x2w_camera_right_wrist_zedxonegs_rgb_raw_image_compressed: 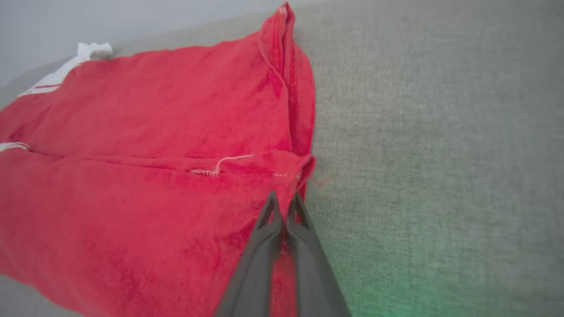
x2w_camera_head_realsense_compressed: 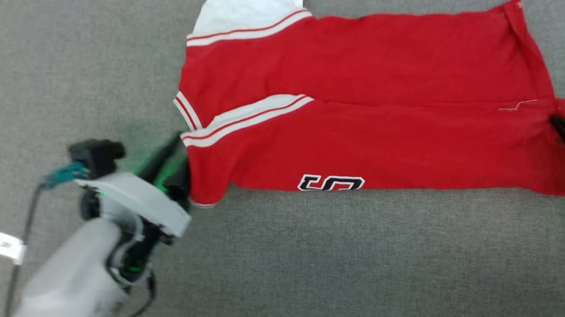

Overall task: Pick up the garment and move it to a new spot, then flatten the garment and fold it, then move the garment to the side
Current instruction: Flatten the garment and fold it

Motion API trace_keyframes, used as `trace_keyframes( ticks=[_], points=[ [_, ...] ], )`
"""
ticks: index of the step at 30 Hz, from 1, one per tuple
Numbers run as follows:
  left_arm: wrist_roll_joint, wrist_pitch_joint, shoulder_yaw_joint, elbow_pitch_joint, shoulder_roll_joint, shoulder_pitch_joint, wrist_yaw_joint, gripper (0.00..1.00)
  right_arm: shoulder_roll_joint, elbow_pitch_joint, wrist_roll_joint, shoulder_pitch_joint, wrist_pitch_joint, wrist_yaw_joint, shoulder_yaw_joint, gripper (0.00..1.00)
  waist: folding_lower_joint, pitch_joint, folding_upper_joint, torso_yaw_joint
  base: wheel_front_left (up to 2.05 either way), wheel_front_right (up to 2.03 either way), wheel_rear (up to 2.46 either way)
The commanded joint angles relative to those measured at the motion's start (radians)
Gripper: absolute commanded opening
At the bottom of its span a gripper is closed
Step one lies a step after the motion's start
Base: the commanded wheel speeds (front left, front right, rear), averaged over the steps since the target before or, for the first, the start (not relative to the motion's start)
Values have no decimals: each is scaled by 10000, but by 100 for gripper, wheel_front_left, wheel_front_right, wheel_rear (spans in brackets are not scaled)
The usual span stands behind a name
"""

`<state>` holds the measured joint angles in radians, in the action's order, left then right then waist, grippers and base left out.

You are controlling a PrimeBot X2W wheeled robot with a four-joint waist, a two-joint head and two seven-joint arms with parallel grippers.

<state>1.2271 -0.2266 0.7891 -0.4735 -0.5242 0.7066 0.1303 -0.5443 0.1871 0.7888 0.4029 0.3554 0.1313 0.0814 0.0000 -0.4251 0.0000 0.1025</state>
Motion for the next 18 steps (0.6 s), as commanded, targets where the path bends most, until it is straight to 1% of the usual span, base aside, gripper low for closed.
trace_keyframes(
  ticks=[1,3,5,7,9,11,13,15,16,18],
  points=[
    [-49,-9,-13,46,-229,211,-3,100,-47,-47,-79,-58,-192,-9,-38,100,0,294,0,5,0,0,0],
    [-35,154,6,246,-606,412,-3,100,-21,-191,-17,-137,-463,-9,-140,100,0,503,0,35,0,0,0],
    [-150,484,39,379,-1116,568,-9,100,-40,-376,-3,-203,-609,-9,-226,100,0,688,0,32,0,0,0],
    [-267,1028,116,643,-1570,824,-171,100,-106,-578,-81,-238,-750,-9,-315,100,0,843,0,28,0,0,0],
    [-349,1697,194,1023,-1999,1105,-428,100,-71,-752,-43,-279,-826,-9,-426,100,0,985,0,38,0,0,0],
    [-240,2455,222,1481,-2364,1305,-807,100,-54,-897,-46,-272,-874,-9,-544,100,0,1094,0,48,0,0,0],
    [112,3432,303,2081,-2571,1419,-1232,100,-25,-996,-32,-269,-851,-9,-592,100,0,1175,0,61,0,0,0],
    [531,4696,551,2757,-2719,1381,-1648,100,9,-1061,-43,-301,-799,-9,-610,100,0,1214,0,58,0,0,0],
    [892,5365,667,3132,-2743,1282,-1954,100,27,-1069,-60,-315,-787,-9,-610,100,0,1223,0,56,0,0,0],
    [1200,6588,1028,3852,-2993,1207,-2383,100,80,-1098,-74,-315,-754,-9,-566,100,0,1181,0,23,0,0,0]
  ],
)
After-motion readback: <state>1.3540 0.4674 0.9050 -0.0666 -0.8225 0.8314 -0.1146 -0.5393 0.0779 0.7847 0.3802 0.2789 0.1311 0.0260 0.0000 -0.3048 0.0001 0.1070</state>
